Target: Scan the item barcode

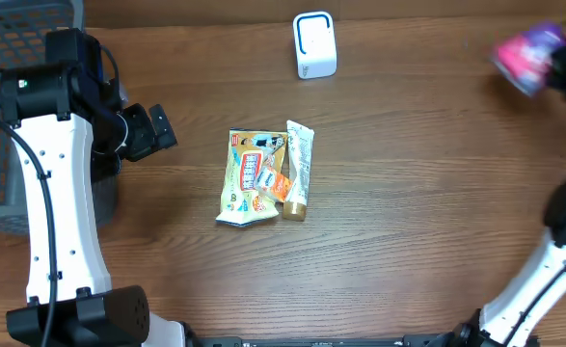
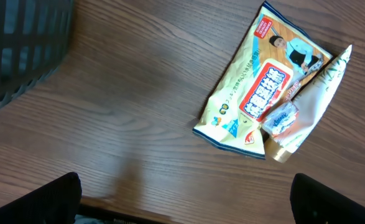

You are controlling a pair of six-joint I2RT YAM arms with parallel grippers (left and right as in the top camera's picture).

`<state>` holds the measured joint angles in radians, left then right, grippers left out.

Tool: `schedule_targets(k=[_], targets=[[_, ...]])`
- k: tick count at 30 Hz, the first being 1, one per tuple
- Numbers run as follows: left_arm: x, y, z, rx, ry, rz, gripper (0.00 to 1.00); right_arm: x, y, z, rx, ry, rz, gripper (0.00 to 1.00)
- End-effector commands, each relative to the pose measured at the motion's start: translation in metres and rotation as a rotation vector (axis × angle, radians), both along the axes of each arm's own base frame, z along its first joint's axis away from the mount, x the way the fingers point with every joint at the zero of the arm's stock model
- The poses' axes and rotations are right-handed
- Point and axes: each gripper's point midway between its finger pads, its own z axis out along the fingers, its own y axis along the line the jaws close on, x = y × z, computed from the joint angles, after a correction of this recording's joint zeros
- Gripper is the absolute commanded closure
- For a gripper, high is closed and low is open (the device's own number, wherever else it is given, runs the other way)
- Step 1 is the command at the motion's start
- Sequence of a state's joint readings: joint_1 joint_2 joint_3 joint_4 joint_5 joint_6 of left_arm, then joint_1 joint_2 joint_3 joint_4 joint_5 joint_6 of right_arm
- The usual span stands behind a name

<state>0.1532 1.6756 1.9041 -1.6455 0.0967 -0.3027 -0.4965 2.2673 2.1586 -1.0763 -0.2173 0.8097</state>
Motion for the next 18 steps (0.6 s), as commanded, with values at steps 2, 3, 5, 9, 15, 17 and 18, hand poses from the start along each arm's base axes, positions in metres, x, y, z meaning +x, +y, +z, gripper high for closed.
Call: schedule_targets(k=[2,3,5,9,15,17,18], targets=[[0.0,0.003,0.001,0.004,-0.004,-0.008,0.0,-0.064,-0.087,0.003,-0.176,0.128,-0.117,0.96],[0.0,0.003,0.001,0.004,-0.004,-0.008,0.0,-0.074,-0.097,0.002,-0.183,0.145,-0.143,0.96],[0.0,0.003,0.001,0.004,-0.004,-0.008,0.0,-0.101,-0.126,-0.009,-0.203,0.184,-0.169,0.96],[0.0,0.003,0.001,0.004,-0.004,-0.008,0.0,-0.13,-0.16,-0.032,-0.226,0.196,-0.181,0.95],[0.0,0.003,0.001,0.004,-0.004,-0.008,0.0,-0.146,-0.183,-0.033,-0.272,0.192,-0.148,0.23],[0.0,0.003,0.001,0.004,-0.004,-0.008,0.0,-0.141,-0.179,-0.021,-0.24,0.148,-0.133,0.18],[0.0,0.003,0.001,0.004,-0.004,-0.008,0.0,-0.133,-0.174,-0.012,-0.215,0.101,-0.115,0.16]])
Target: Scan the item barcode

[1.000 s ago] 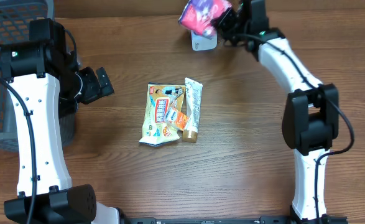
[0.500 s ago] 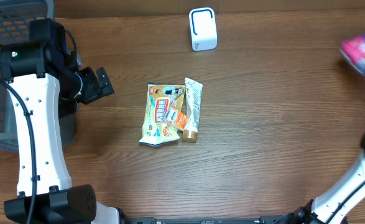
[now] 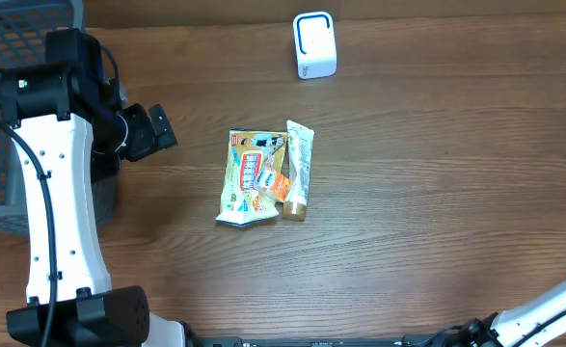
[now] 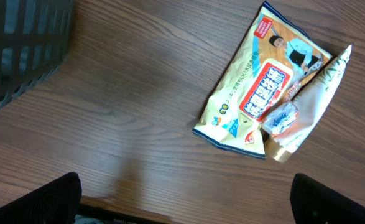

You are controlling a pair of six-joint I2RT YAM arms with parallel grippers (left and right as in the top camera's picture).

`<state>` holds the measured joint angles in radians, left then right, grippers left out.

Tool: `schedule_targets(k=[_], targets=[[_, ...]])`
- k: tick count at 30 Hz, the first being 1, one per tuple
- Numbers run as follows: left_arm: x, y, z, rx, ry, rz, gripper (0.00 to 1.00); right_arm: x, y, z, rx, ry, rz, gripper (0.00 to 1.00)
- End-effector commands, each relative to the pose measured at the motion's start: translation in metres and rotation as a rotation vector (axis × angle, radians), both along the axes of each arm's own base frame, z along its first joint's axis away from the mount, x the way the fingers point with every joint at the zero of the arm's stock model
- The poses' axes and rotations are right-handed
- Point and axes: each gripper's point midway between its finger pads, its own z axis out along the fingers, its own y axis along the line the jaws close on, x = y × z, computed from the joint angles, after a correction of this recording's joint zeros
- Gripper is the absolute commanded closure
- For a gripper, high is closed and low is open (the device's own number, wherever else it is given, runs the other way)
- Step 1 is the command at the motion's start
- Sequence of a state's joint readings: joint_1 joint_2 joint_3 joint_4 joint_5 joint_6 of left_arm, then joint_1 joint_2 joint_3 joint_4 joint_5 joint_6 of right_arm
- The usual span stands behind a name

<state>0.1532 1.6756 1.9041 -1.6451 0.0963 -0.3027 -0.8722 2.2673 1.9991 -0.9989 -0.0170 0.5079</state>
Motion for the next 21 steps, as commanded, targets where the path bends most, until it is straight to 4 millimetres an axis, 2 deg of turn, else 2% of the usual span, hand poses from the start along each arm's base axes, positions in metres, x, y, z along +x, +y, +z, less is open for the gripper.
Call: schedule_targets(k=[1,2,3,4,5,6,8,9,13,14,15,16,17,19,20,21], targets=[[0.0,0.003,0.001,0.003,-0.004,-0.008,0.0,0.033,0.013,0.059,0.022,-0.201,0.119,0.15],[0.0,0.003,0.001,0.003,-0.004,-0.008,0.0,0.047,0.024,0.078,0.059,-0.298,0.17,0.15],[0.0,0.003,0.001,0.003,-0.004,-0.008,0.0,0.056,0.032,0.089,0.084,-0.357,0.206,0.15],[0.0,0.003,0.001,0.003,-0.004,-0.008,0.0,0.079,0.064,0.121,0.153,-0.523,0.362,0.15],[0.0,0.003,0.001,0.003,-0.004,-0.008,0.0,0.091,0.087,0.14,0.206,-0.619,0.45,0.15],[0.0,0.003,0.001,0.003,-0.004,-0.008,0.0,0.099,0.104,0.149,0.247,-0.671,0.504,0.15],[0.0,0.003,0.001,0.003,-0.004,-0.008,0.0,0.117,0.16,0.162,0.341,-0.746,0.687,0.15],[0.0,0.003,0.001,0.003,-0.004,-0.008,0.0,0.12,0.177,0.159,0.357,-0.731,0.733,0.15],[0.0,0.003,0.001,0.003,-0.004,-0.008,0.0,0.133,0.289,0.128,0.417,-0.545,1.008,0.12],[0.0,0.003,0.001,0.003,-0.004,-0.008,0.0,0.135,0.325,0.116,0.442,-0.473,1.064,0.09],[0.0,0.003,0.001,0.003,-0.004,-0.008,0.0,0.135,0.348,0.109,0.458,-0.434,1.104,0.01],[0.0,0.003,0.001,0.003,-0.004,-0.008,0.0,0.133,0.374,0.101,0.473,-0.389,1.15,0.0],[0.0,0.003,0.001,0.003,-0.004,-0.008,0.0,0.13,0.41,0.09,0.481,-0.324,1.218,0.0],[0.0,0.003,0.001,0.003,-0.004,-0.008,0.0,0.121,0.461,0.071,0.465,-0.22,1.325,0.0],[0.0,0.003,0.001,0.003,-0.004,-0.008,0.0,0.115,0.486,0.06,0.442,-0.164,1.379,0.02],[0.0,0.003,0.001,0.003,-0.004,-0.008,0.0,0.103,0.521,0.042,0.39,-0.065,1.447,0.1]])
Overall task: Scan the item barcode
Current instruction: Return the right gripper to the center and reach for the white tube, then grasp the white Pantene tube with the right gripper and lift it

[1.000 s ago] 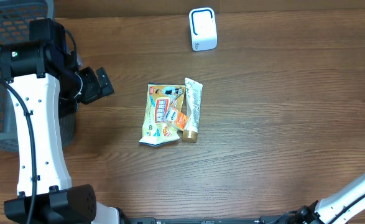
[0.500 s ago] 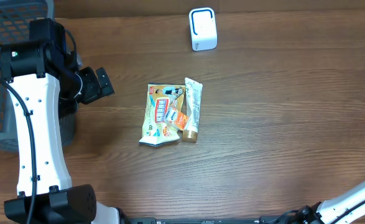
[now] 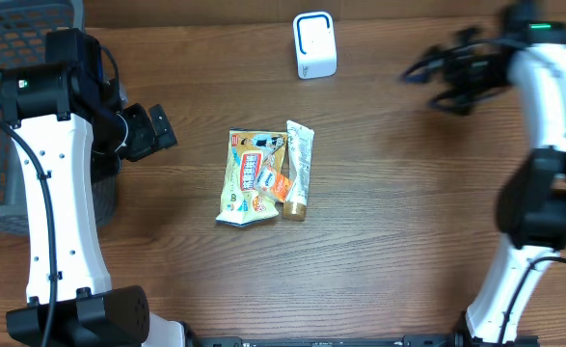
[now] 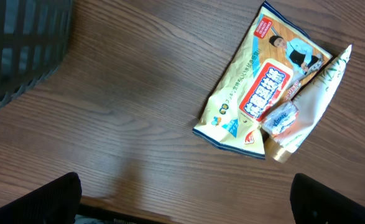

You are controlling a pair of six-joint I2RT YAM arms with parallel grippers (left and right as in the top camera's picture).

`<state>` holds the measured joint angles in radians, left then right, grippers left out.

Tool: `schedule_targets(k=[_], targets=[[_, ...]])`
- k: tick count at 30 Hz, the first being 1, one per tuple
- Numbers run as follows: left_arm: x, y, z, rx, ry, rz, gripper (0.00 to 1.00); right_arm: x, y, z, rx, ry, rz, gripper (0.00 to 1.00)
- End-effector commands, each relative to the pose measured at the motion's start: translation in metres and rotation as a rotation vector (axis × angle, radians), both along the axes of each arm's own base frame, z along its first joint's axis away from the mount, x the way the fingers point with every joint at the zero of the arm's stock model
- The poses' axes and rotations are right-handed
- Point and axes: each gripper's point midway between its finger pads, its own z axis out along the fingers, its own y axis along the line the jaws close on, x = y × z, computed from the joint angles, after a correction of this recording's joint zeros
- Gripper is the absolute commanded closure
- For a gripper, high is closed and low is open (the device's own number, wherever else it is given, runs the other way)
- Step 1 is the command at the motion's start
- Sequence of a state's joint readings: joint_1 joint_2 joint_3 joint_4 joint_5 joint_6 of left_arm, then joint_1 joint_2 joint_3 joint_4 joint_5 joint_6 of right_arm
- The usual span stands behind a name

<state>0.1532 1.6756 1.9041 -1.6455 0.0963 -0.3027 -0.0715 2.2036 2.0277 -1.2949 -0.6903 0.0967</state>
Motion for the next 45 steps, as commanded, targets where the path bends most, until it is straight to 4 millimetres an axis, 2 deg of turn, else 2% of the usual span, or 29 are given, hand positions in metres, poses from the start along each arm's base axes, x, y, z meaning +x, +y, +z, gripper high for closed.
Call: schedule_targets(k=[1,2,3,4,7,11,13,16,20,22,25,31,33,34,38,45], targets=[[0.0,0.003,0.001,0.003,-0.004,-0.008,0.0,-0.023,0.055,-0.025,-0.22,0.006,0.143,0.18],[0.0,0.003,0.001,0.003,-0.004,-0.008,0.0,-0.037,0.093,-0.038,-0.274,0.011,0.202,0.36],[0.0,0.003,0.001,0.003,-0.004,-0.008,0.0,-0.039,0.099,-0.039,-0.283,0.009,0.214,0.4],[0.0,0.003,0.001,0.003,-0.004,-0.008,0.0,-0.047,0.12,-0.044,-0.315,-0.004,0.255,0.52],[0.0,0.003,0.001,0.003,-0.004,-0.008,0.0,-0.063,0.156,-0.054,-0.411,-0.02,0.276,0.55],[0.0,0.003,0.001,0.003,-0.004,-0.008,0.01,-0.077,0.182,-0.065,-0.466,-0.015,0.238,0.53],[0.0,0.003,0.001,0.003,-0.004,-0.008,0.0,-0.086,0.196,-0.072,-0.484,-0.027,0.254,0.48],[0.0,0.003,0.001,0.003,-0.004,-0.008,0.0,-0.091,0.189,-0.088,-0.596,-0.024,0.176,0.47],[0.0,0.003,0.001,0.003,-0.004,-0.008,0.0,-0.095,0.189,-0.097,-0.603,-0.021,0.175,0.49],[0.0,0.003,0.001,0.003,-0.004,-0.008,0.0,-0.094,0.187,-0.097,-0.612,-0.023,0.173,0.61],[0.0,0.003,0.001,0.003,-0.004,-0.008,0.0,-0.086,0.169,-0.097,-0.702,-0.051,0.141,0.75],[0.0,0.003,0.001,0.003,-0.004,-0.008,0.0,-0.084,0.151,-0.098,-0.736,-0.027,0.13,0.83],[0.0,0.003,0.001,0.003,-0.004,-0.008,0.0,-0.086,0.143,-0.098,-0.778,-0.034,0.169,0.7],[0.0,0.003,0.001,0.003,-0.004,-0.008,0.0,-0.086,0.139,-0.098,-0.804,-0.035,0.172,0.6],[0.0,0.003,0.001,0.003,-0.004,-0.008,0.0,-0.085,0.111,-0.094,-0.954,-0.044,0.158,0.47],[0.0,0.003,0.001,0.003,-0.004,-0.008,0.0,-0.099,0.134,-0.099,-0.837,0.005,0.209,0.44]])
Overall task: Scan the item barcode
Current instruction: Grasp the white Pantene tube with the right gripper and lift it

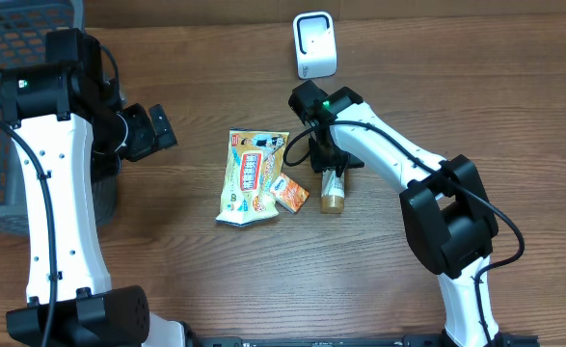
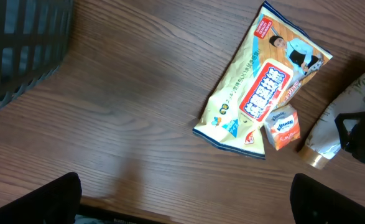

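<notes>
A white tube with a gold cap lies right of centre, and my right gripper is shut on its upper part. The left wrist view shows the tube with the black right gripper on it. To its left lie a small orange packet and a yellow snack bag. The white scanner with a blue ring stands at the back. My left gripper hangs open at the left, its fingers wide apart over bare wood.
A dark grey mesh basket stands at the left edge, beside my left arm; in the left wrist view the basket fills the upper left corner. The brown wooden table carries everything.
My right arm was at the upper right, away from the items; now its gripper is on the tube. The tube lies further right, apart from the bag. The orange packet rests beside the bag.
My right gripper held a pink item at the far right edge, then was out of view, then was back at the upper right without it. Now it is shut on the tube, which has shifted right. My left arm and the bag stayed put.
</notes>
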You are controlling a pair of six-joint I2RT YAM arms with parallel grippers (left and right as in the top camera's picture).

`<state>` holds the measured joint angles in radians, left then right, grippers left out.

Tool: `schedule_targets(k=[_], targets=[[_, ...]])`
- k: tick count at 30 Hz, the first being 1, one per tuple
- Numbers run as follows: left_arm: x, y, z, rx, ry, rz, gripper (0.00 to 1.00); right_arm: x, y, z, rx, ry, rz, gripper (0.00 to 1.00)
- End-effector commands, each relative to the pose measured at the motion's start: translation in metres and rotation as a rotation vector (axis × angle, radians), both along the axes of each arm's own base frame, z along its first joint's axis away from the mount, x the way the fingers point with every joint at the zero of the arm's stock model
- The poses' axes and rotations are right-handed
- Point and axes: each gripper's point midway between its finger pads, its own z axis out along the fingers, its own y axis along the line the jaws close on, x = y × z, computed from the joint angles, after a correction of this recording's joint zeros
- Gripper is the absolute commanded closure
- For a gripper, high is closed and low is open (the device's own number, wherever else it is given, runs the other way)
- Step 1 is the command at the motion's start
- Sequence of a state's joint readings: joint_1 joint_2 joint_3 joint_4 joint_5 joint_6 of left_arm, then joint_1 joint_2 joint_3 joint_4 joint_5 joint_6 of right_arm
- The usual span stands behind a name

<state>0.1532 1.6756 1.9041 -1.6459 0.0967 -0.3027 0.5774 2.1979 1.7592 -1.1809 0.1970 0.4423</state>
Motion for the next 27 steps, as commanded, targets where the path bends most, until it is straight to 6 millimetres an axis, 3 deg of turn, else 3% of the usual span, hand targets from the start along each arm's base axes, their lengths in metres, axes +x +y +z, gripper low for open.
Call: schedule_targets(k=[1,4,11,14,17,23,27], targets=[[0.0,0.003,0.001,0.004,-0.005,-0.008,0.0,-0.005,0.01,0.007,0.043,0.007,0.041,0.43],[0.0,0.003,0.001,0.004,-0.005,-0.008,0.0,-0.011,0.021,-0.003,0.047,0.014,0.152,0.31],[0.0,0.003,0.001,0.004,-0.005,-0.008,0.0,-0.015,0.012,-0.026,-0.015,-0.017,0.171,0.34],[0.0,0.003,0.001,0.004,-0.005,-0.008,0.0,-0.018,0.011,-0.027,-0.017,-0.012,0.143,0.6],[0.0,0.003,0.001,0.004,-0.005,-0.008,0.0,-0.019,0.013,-0.024,0.001,-0.005,0.097,0.72],[0.0,0.003,0.001,0.004,-0.005,-0.008,0.0,-0.021,0.049,0.009,0.248,0.098,0.084,0.8],[0.0,0.003,0.001,0.004,-0.005,-0.008,0.0,-0.032,0.086,0.041,0.649,0.254,0.2,0.81]])
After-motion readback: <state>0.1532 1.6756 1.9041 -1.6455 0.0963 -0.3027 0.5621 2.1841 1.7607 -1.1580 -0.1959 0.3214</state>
